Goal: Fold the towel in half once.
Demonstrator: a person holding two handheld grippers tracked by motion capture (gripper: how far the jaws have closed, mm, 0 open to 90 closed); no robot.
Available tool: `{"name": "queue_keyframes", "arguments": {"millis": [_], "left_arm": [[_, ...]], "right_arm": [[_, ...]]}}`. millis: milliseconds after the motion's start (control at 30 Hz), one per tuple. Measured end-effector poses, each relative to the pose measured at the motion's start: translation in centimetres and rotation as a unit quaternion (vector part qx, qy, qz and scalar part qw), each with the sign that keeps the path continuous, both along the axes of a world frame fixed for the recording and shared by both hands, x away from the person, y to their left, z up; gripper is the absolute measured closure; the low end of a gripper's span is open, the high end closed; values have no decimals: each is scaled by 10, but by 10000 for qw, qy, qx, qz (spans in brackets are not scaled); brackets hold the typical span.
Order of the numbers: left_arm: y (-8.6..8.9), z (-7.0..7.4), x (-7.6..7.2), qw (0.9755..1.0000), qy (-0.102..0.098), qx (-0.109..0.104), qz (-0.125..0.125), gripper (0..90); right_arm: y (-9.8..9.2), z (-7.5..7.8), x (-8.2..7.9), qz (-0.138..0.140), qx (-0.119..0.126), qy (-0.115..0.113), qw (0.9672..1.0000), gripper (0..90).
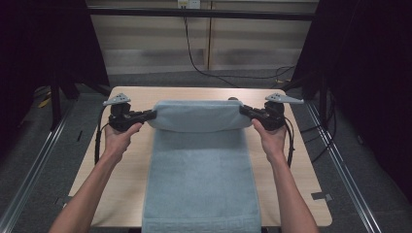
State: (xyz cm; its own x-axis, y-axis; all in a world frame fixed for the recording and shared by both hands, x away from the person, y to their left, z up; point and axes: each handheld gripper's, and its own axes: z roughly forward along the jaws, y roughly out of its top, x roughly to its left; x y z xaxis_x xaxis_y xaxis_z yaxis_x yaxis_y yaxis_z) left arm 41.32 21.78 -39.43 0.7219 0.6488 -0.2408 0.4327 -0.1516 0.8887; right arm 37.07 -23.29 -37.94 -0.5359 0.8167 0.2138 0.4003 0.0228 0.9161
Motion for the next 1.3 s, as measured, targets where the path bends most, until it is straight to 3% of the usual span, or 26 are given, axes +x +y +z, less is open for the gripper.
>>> {"name": "queue_keyframes", "arguments": {"millis": [33, 67, 100, 167, 200, 233, 267, 367, 400, 433, 533, 567, 600, 667, 733, 767, 800, 833, 867, 900, 933, 967, 1067, 1200, 1267, 1300], "left_arm": [[1, 6, -6, 10000, -41, -3, 13, 847], [0, 17, -19, 9996, -178, 228, -69, 847], [0, 17, -19, 9996, -178, 228, -69, 847], [9, 31, -38, 9992, -336, 51, -204, 847], [9, 31, -38, 9992, -336, 51, -204, 847], [13, 42, -52, 9986, -427, -99, -289, 847], [13, 42, -52, 9986, -427, -99, -289, 848], [18, 58, -80, 9972, -562, -208, -449, 851], [18, 58, -80, 9972, -562, -208, -449, 851], [21, 62, -92, 9964, -564, -346, -532, 851], [21, 64, -106, 9962, -558, -379, -545, 851], [22, 59, -122, 9955, -669, -211, -644, 851], [22, 59, -122, 9955, -669, -211, -644, 850], [26, 43, -136, 9942, -700, -107, -815, 850], [29, 18, -146, 9955, -432, -93, -838, 849], [29, -8, -152, 9957, -289, 57, -876, 849], [29, -21, -155, 9963, -114, 13, -857, 849], [29, -21, -155, 9963, -114, 13, -857, 848], [29, -32, -156, 9960, -3, 30, -889, 847], [29, -42, -159, 9959, 50, 106, -897, 847], [29, -50, -161, 9955, 151, 106, -934, 844], [29, -57, -164, 9947, 241, 102, -997, 839], [29, -70, -173, 9931, 423, 89, -1087, 833], [30, -76, -189, 9909, 491, 263, -1229, 812], [32, -79, -199, 9888, 474, 337, -1376, 789], [33, -80, -205, 9877, 510, 385, -1424, 781]], "right_arm": [[0, 0, 0, 0, 0, 0, 10000, 870], [0, 13, -11, 108, -38, -102, 9999, 870], [0, 18, -17, 167, -41, -153, 9997, 870], [0, 27, -29, 264, -89, -236, 9993, 870], [0, 27, -29, 264, -89, -236, 9993, 870], [-2, 35, -42, 366, -60, -314, 9988, 870], [-2, 35, -42, 366, -60, -314, 9988, 870], [1, 52, -67, 426, -289, -331, 9981, 870], [1, 57, -74, 434, -335, -368, 9978, 870], [0, 61, -79, 452, -348, -404, 9975, 870], [-1, 68, -94, 524, -299, -491, 9970, 870], [-1, 67, -99, 535, -337, -497, 9968, 871], [-1, 64, -105, 586, -318, -464, 9967, 870], [-1, 59, -111, 654, -346, -448, 9962, 870], [1, 31, -130, 835, -475, -237, 9951, 870], [3, 19, -136, 871, -511, -106, 9948, 869], [4, 7, -141, 908, -560, 16, 9943, 869], [5, -5, -146, 939, -542, 159, 9940, 869], [5, -16, -150, 964, -539, 272, 9935, 869], [5, -16, -150, 964, -539, 272, 9935, 869], [3, -33, -160, 1045, -493, 407, 9925, 866], [3, -33, -160, 1045, -493, 407, 9925, 866], [-1, -56, -179, 1149, -328, 660, 9906, 861], [-2, -61, -195, 1252, -342, 717, 9889, 840], [-2, -62, -210, 1188, -392, 742, 9894, 821], [-4, -66, -222, 1267, -391, 849, 9875, 795]]}}
